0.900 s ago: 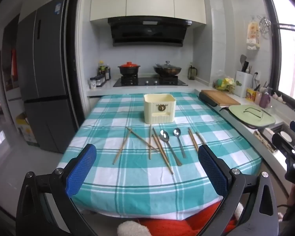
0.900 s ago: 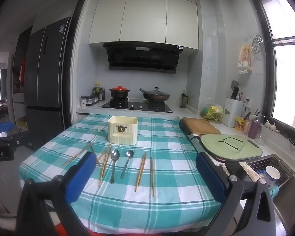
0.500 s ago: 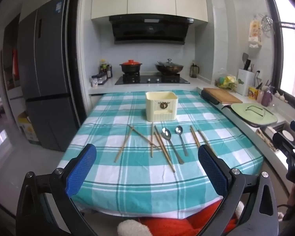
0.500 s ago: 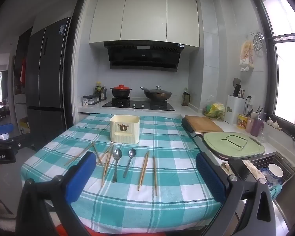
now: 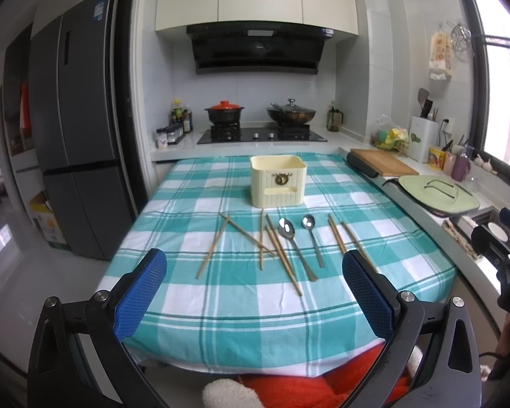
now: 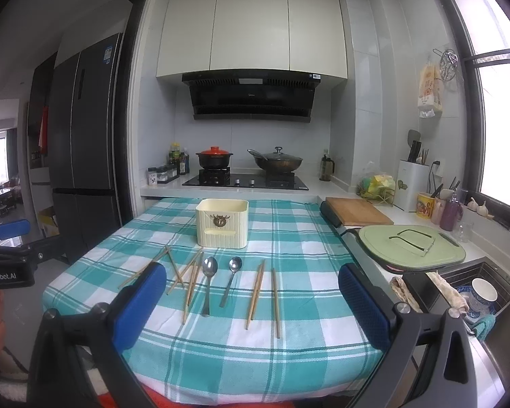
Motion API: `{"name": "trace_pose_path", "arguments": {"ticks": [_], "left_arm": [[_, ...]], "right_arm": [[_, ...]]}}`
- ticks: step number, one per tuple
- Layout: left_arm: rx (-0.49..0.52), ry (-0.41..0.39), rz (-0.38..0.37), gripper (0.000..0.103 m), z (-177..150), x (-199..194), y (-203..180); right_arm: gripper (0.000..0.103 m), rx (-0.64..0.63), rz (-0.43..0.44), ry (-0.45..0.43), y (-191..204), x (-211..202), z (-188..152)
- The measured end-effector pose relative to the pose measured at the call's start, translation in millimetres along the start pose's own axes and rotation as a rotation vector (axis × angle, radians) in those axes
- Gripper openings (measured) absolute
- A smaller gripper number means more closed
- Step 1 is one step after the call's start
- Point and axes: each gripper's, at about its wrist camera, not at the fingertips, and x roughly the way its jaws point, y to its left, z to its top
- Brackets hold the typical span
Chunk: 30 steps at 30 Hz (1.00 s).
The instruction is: Organize utensils
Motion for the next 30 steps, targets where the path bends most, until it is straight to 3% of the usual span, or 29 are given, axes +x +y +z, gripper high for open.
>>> {"name": "trace_pose_path", "arguments": {"ticks": [30], "left_arm": [[0.018,0.02,-0.01,0.103,-0.9,9.4,-1.2]], "right_arm": [[0.103,0.033,-0.015,0.017,-4.1,9.7,-3.4]]}}
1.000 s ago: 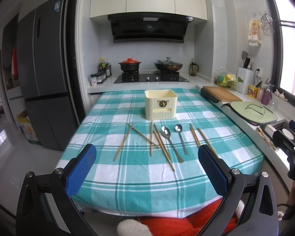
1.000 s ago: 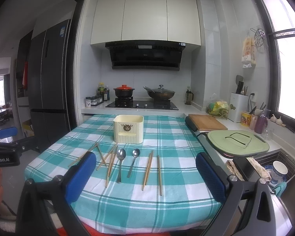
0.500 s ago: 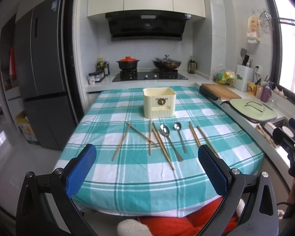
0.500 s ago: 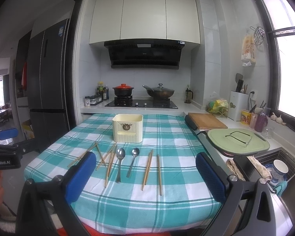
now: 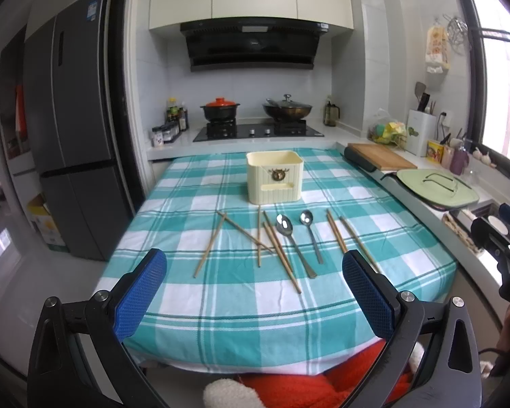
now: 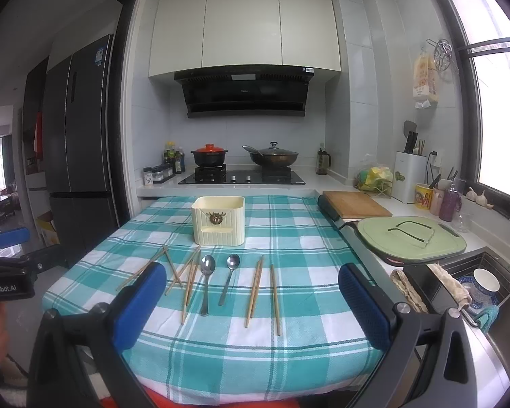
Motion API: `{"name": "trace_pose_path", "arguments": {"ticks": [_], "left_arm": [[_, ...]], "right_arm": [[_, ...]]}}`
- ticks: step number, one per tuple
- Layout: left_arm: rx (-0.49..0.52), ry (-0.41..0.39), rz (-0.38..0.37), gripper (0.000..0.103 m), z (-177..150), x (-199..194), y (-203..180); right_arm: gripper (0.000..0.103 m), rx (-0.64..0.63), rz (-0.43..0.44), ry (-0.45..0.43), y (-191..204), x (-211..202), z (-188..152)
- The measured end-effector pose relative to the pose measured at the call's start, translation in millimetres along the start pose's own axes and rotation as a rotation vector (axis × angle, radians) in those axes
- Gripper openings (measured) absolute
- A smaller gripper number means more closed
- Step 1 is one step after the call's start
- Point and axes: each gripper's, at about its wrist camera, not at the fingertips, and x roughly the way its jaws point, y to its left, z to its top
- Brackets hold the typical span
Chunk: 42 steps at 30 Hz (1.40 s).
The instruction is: Organize utensils
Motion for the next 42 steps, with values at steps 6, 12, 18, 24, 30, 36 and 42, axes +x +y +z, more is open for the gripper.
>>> {"name": "trace_pose_path", "arguments": {"ticks": [6,12,18,24,30,36,42], "left_arm": [[0.001,0.0,0.0,0.103,0.0,-0.6,-0.7],[0.001,0.0,0.0,0.103,0.1,-0.6,-0.8],[0.001,0.0,0.001,0.103,0.0,-0.6,-1.3],[0.001,-0.001,0.002,0.103,-0.1,-0.5,-1.5],[0.004,0.0,0.001,0.103,-0.2,-0.3,-0.7],[0.004,0.0,0.001,0.103,-0.5,-0.2,-1.1],[0.005,0.001,0.0,0.103,-0.9,-0.2,-0.9]], "right_arm": [[0.103,0.005,-0.002,-0.003,-2.0,-0.9,-0.6],[0.103,0.006,-0.002,-0.003,-3.0,-1.1,-0.6],[0.103,0.007,-0.002,-0.007,-3.2,-0.9,-0.5],[0.103,0.006,0.001,-0.017,-2.6,-2.1,-0.2],[0.103,0.005,0.004,-0.014,-2.9,-2.3,-0.2],[0.103,-0.005,0.016,-0.024,-2.2,-3.3,0.4],[0.103,0.005,0.011,-0.024,-4.9,-1.8,0.6]]}}
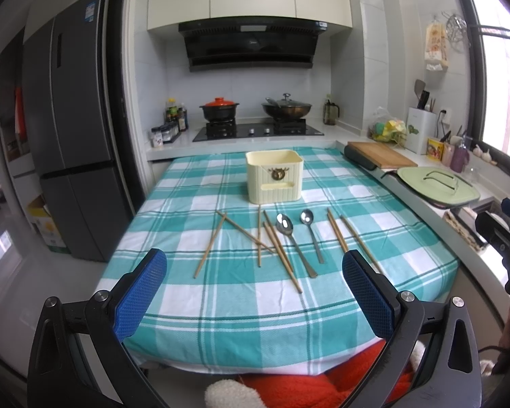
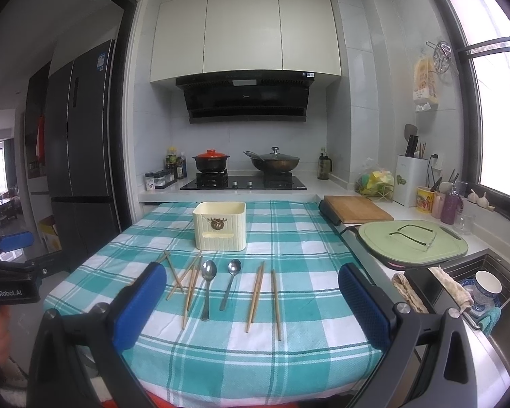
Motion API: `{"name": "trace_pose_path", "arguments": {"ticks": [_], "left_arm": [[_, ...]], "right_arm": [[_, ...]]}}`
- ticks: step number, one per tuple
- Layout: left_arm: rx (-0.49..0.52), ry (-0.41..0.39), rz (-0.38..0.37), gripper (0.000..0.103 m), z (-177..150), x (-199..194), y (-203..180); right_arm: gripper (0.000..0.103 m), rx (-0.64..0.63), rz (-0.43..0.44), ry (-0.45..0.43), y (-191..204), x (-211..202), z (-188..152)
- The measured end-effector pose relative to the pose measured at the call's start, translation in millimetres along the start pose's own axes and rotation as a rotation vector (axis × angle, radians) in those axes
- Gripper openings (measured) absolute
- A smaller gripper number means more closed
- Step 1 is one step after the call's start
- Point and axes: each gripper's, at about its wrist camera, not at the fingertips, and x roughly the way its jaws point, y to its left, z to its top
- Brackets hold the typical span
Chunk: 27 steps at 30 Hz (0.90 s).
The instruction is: Organize utensils
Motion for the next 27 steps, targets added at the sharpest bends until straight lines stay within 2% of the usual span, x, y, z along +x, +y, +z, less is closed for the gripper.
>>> {"name": "trace_pose_path", "arguments": {"ticks": [27], "left_arm": [[0.027,0.015,0.0,0.103,3.1,10.6,-2.2]], "right_arm": [[0.103,-0.036,-0.009,0.012,2.3,7.4,-2.2]]}}
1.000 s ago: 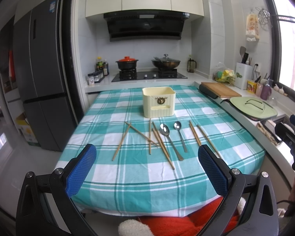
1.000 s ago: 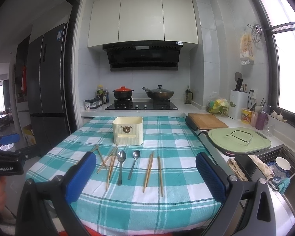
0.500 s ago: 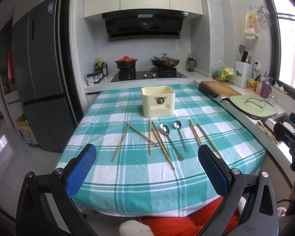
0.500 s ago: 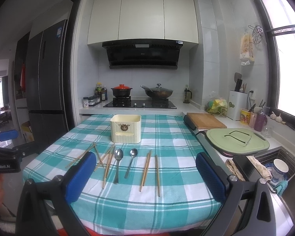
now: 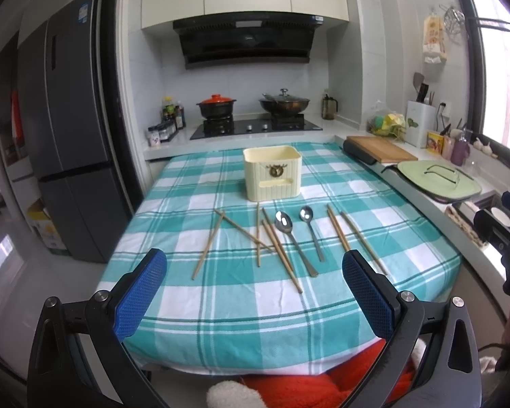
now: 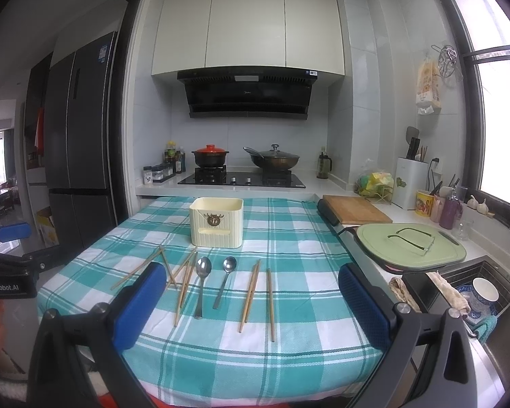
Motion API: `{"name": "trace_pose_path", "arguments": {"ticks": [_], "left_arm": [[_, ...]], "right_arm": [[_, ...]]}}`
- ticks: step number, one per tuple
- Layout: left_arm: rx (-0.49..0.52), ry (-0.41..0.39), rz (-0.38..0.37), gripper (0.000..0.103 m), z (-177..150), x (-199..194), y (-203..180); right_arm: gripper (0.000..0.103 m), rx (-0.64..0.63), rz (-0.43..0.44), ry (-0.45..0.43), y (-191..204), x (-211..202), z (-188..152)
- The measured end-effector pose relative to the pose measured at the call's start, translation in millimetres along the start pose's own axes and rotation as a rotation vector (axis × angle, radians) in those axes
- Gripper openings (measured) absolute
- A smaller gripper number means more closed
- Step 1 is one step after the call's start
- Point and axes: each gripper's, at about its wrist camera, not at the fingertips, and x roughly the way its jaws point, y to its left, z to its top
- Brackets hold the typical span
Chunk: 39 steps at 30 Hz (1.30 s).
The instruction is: Organize utensils
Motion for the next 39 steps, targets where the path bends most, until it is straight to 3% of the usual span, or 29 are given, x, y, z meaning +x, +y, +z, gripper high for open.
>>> {"name": "trace_pose_path", "arguments": {"ticks": [16,20,25,30,33,39], "left_arm": [[0.002,-0.058,0.05,0.103,4.4,25.5,14.5],[-0.019,-0.004,0.058,0.103,-1.9,48.7,24.6],[-0.063,0.144,0.023,0.103,-14.8,88.7,38.6],[-0.05,0.184,0.041,0.103,-26.0,112.5,48.3],[-0.031,0.193,0.018,0.103,-27.7,125.3,55.3],[0.021,0.269,0.036,0.103,-23.0,174.0,71.1]], "right_arm": [[0.103,0.044,-0.001,-0.009,-18.8,15.3,1.3],[0.103,0.074,0.022,-0.005,-27.6,25.2,0.1],[0.103,0.091,0.052,0.074,-32.5,51.3,-10.6],[0.103,0.064,0.056,0.22,-26.8,88.0,-26.6],[0.103,0.078,0.042,0.25,-30.5,104.6,-36.3],[0.103,0.074,0.08,0.389,-42.1,154.1,-53.6]]}}
